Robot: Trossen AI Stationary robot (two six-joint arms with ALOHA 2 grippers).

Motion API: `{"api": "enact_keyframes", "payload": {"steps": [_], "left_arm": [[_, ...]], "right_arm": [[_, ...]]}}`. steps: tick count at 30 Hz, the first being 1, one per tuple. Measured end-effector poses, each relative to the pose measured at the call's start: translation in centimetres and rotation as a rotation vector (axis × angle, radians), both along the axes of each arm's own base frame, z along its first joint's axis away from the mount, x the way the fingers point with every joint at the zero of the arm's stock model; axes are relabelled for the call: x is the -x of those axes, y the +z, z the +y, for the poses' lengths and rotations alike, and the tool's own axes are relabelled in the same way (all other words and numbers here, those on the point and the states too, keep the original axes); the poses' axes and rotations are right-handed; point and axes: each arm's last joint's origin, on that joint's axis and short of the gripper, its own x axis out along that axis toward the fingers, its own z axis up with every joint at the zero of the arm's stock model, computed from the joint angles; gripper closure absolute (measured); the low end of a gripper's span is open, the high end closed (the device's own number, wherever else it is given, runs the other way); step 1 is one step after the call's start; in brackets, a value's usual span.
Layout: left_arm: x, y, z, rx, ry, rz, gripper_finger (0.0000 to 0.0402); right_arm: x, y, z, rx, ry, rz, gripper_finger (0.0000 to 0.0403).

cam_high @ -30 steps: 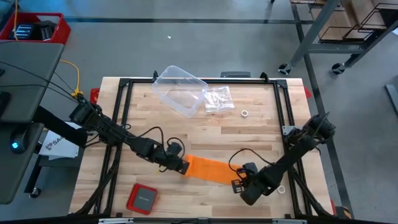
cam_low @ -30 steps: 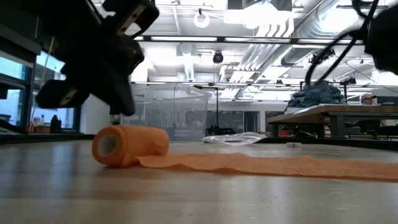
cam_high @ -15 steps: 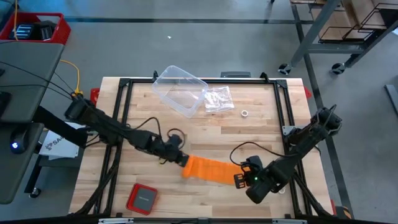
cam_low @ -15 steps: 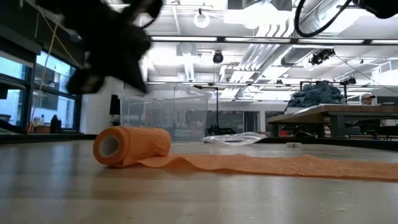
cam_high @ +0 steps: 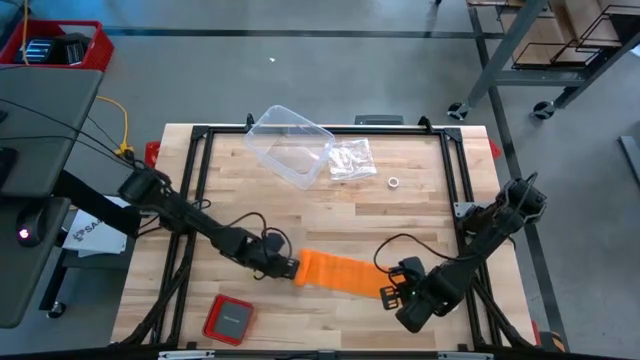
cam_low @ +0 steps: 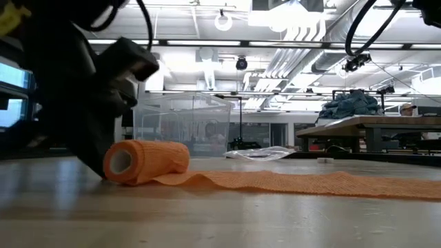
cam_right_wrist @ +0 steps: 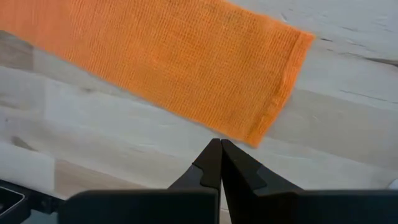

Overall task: Roll bandage
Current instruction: Roll the orange bandage

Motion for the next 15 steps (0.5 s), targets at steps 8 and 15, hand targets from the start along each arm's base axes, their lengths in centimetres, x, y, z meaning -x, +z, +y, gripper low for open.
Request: {"api": "enact_keyframes", "payload": {"steps": [8, 15], "left_arm": [[-2.1, -0.5, -0.6, 0.006, 0.037, -0.022, 0.0402], [-5.5, 3.5, -0.8, -0.008, 0.021, -0.202, 0.0402]], "right_arm": [[0.0, 0.0, 0.0, 0.002, 0.004, -0.005, 0.0403], [0.0, 0.0, 0.1, 0.011, 0.010, -0.015, 0.0403]]}}
